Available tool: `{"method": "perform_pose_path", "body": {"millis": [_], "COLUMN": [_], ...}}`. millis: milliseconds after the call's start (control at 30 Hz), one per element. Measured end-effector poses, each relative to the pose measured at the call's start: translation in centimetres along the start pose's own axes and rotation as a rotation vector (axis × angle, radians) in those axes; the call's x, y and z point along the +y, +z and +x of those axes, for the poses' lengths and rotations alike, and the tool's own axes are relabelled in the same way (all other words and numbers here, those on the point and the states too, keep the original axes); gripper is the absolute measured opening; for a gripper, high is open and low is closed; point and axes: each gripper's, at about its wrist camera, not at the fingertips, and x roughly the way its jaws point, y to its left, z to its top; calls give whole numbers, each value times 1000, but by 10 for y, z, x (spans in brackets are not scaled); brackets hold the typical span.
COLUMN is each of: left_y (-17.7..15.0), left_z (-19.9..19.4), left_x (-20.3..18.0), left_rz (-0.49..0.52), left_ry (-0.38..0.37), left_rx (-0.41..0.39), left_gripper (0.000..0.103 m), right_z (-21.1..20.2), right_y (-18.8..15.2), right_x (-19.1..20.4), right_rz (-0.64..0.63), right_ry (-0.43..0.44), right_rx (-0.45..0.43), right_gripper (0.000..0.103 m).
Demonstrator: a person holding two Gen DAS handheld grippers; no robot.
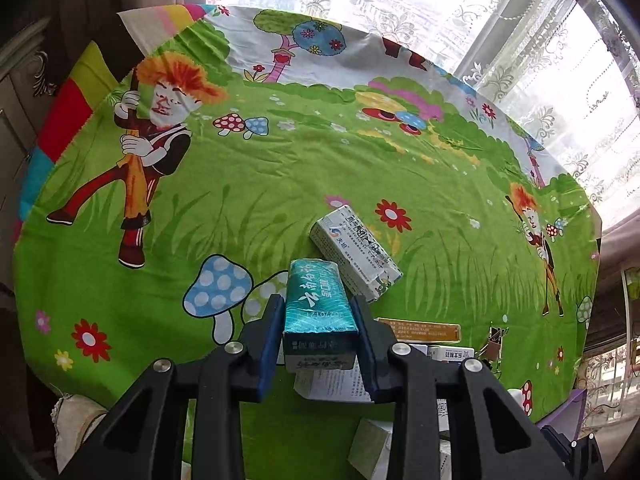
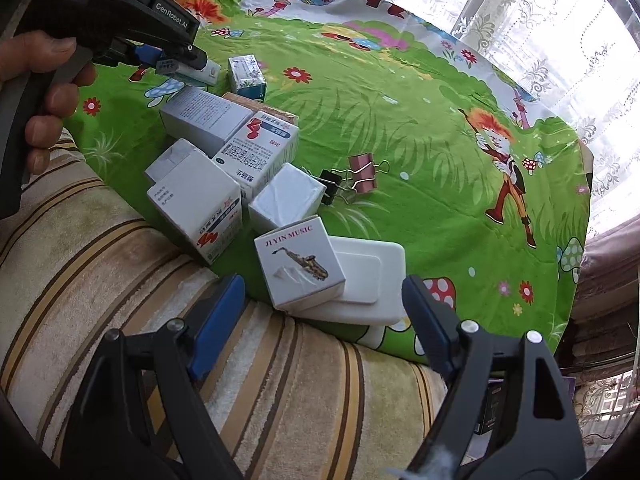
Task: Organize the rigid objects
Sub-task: 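Close the left gripper on the teal box and lift it, then close the right gripper on the JIYIN MUSIC saxophone box while the left holds the teal box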
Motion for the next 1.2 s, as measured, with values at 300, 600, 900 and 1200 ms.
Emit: {"method": "perform_pose_path", "body": {"millis": [300,600,900,1200], "left_y": [-16,-40,-52,-75], "left_z": [-39,-64,-69,-79], "left_x": [-2,-28,-42,-72], "left_rz": [-5,50,84,158], "left_ry": [-58,-170,-232,-310], "left_rx": [-103,-133,-128,-105], "left_gripper": [35,35,35,35], "right_z": [12,12,-1,-37], "right_y": [6,1,-5,-31], "right_x": [3,0,-5,-33], "right_rz": [-16,9,46,193], "right_ry": [3,7,23,44], "right_rx": [7,8,-37,-114], "right_gripper": [83,49,48,48]}}
